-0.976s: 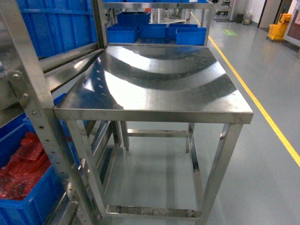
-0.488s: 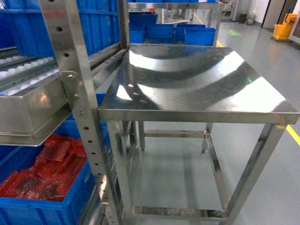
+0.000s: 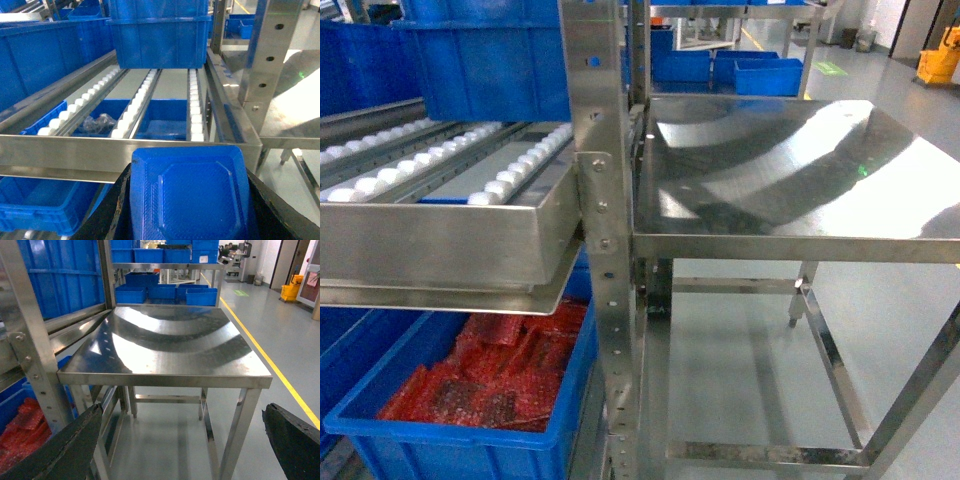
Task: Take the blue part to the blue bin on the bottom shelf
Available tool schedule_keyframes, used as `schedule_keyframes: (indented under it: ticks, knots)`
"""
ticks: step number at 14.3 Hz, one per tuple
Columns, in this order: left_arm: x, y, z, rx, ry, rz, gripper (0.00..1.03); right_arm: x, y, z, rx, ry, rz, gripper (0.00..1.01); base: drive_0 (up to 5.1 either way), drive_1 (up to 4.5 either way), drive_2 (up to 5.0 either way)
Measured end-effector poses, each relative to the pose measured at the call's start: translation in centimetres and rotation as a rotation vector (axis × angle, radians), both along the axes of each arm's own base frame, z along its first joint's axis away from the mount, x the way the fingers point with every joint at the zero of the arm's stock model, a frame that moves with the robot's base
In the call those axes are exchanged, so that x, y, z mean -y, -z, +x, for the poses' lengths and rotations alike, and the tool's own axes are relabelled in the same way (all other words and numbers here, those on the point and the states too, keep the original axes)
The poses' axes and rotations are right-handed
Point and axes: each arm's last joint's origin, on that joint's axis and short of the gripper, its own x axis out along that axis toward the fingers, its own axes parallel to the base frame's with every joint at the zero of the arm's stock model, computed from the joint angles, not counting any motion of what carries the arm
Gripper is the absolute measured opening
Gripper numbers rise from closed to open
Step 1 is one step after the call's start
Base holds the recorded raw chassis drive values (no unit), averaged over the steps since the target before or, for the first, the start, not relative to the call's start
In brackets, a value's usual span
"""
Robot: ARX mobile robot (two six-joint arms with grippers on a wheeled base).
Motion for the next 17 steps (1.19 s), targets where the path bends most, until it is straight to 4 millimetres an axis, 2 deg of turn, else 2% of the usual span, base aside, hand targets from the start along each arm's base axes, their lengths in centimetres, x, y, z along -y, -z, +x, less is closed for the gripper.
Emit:
schedule_keyframes:
  ticks: [17]
  knots:
    - [0.00,0.01,0.00,-0.001,0.001,0.000,0.43,0.00,0.00,0.00,0.000,0.000,0.000,0.98,-5.1,2.39,2.4]
